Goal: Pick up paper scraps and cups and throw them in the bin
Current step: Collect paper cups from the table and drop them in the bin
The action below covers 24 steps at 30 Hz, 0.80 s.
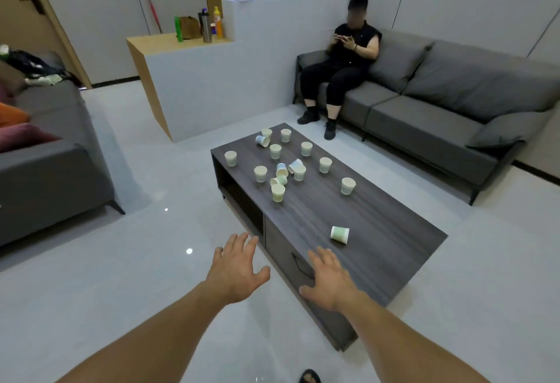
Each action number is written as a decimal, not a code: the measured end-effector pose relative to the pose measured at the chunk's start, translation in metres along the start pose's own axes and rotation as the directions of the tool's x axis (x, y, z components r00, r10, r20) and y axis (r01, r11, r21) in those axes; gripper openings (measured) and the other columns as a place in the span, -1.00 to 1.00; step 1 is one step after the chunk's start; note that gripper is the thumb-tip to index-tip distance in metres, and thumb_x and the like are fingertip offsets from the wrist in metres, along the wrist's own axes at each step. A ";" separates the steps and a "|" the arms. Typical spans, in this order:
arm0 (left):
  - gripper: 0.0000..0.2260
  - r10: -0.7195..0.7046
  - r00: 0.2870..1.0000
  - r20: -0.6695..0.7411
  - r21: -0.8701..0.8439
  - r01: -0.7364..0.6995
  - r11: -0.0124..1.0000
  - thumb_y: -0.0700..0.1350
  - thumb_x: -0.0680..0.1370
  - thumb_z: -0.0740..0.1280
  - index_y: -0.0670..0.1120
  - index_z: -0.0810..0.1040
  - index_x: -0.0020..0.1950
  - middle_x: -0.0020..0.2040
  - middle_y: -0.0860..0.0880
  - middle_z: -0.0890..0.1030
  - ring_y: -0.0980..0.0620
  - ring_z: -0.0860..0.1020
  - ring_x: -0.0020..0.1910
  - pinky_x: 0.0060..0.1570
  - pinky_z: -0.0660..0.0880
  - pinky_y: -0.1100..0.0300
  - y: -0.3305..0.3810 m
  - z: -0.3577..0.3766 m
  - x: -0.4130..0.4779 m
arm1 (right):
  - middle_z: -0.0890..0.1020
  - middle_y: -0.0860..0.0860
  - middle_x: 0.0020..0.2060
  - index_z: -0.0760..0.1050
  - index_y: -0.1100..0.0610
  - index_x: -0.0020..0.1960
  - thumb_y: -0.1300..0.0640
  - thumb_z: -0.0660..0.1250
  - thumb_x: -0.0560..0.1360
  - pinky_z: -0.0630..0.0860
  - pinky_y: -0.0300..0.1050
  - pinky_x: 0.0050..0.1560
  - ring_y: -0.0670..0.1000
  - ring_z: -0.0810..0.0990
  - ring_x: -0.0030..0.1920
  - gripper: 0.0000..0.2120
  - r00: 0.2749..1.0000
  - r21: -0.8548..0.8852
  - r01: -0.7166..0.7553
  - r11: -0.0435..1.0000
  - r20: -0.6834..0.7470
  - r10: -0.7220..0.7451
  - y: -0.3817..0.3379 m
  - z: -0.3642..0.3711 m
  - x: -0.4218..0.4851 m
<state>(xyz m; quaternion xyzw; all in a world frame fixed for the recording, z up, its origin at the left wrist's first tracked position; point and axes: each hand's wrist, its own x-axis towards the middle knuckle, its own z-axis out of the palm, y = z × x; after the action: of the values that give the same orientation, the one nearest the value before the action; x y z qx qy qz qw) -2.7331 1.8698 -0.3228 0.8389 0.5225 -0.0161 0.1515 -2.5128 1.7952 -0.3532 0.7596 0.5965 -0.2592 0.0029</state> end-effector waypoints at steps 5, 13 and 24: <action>-0.30 0.030 1.000 0.005 0.005 -0.030 1.000 0.31 0.52 0.10 0.01 0.04 0.56 0.57 -0.01 0.05 -0.04 -0.04 0.55 0.48 0.04 -0.11 0.020 -0.011 0.092 | -0.11 0.00 0.58 -0.13 0.01 0.60 -0.20 0.33 0.48 0.10 0.17 0.50 0.07 -0.16 0.57 -0.10 0.998 0.002 -0.062 0.998 0.010 0.062 0.045 -0.041 0.067; -0.28 0.123 0.981 0.148 -0.006 -0.123 0.992 0.33 0.51 0.08 0.01 0.01 0.57 0.58 -0.03 0.01 -0.04 -0.07 0.55 0.48 0.04 -0.11 0.018 0.001 0.217 | -0.10 0.00 0.58 -0.12 0.00 0.59 -0.14 0.35 0.49 0.14 0.17 0.49 0.08 -0.15 0.57 -0.12 0.973 0.011 -0.216 0.976 0.091 0.214 0.095 -0.057 0.155; -0.28 0.364 0.844 0.393 -0.037 -0.381 0.924 0.31 0.52 0.11 0.02 -0.03 0.57 0.58 -0.01 -0.02 -0.02 -0.09 0.55 0.50 -0.02 -0.08 0.021 0.046 0.383 | -0.05 0.02 0.57 -0.10 0.01 0.59 -0.15 0.38 0.47 0.16 0.11 0.48 0.11 -0.07 0.56 -0.11 0.873 0.098 -0.484 0.870 0.121 0.472 0.144 -0.037 0.265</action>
<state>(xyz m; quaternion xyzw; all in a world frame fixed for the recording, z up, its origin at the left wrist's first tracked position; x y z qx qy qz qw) -2.5351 2.1828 -0.4323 0.9068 0.3082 -0.1652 0.2355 -2.3266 2.0048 -0.4708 0.8693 0.3718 -0.3223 0.0473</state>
